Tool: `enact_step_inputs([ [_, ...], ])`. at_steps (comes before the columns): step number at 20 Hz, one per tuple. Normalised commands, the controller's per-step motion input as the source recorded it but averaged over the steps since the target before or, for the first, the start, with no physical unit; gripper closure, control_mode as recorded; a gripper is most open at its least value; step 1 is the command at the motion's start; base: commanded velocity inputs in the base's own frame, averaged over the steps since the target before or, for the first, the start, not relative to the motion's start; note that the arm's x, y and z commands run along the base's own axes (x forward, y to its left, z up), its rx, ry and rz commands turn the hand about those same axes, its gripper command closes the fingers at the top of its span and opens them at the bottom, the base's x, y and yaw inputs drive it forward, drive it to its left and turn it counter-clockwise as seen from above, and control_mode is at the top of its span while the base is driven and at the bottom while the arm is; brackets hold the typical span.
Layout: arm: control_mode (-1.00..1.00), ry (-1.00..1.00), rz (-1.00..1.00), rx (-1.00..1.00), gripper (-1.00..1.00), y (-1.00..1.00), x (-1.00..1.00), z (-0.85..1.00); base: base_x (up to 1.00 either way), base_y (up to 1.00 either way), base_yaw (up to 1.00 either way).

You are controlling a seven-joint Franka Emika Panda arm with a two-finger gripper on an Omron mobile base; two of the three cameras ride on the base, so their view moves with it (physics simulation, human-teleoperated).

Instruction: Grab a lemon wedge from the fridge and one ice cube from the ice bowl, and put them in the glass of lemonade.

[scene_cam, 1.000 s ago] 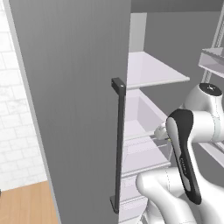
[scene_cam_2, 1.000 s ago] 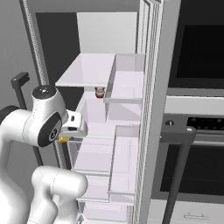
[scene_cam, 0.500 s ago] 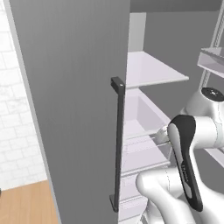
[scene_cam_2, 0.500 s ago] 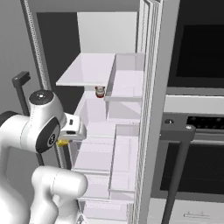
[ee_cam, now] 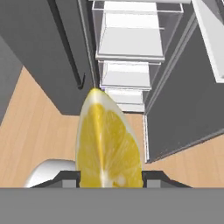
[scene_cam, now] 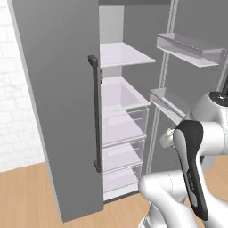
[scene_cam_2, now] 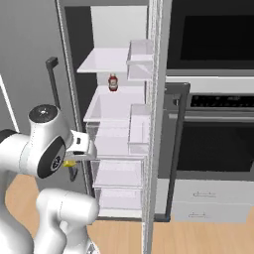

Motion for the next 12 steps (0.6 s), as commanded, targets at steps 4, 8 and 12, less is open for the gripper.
enact_step_inputs([
  [4,1.0,0.0,0.0,0.0,1.0,0.0,0.0,0.0,-1.0,-0.22,-0.4],
  [8,1.0,0.0,0.0,0.0,1.0,0.0,0.0,0.0,-0.78,-0.38,-0.49],
  [12,1.0,0.0,0.0,0.0,1.0,0.0,0.0,0.0,-0.27,-0.71,-0.6],
])
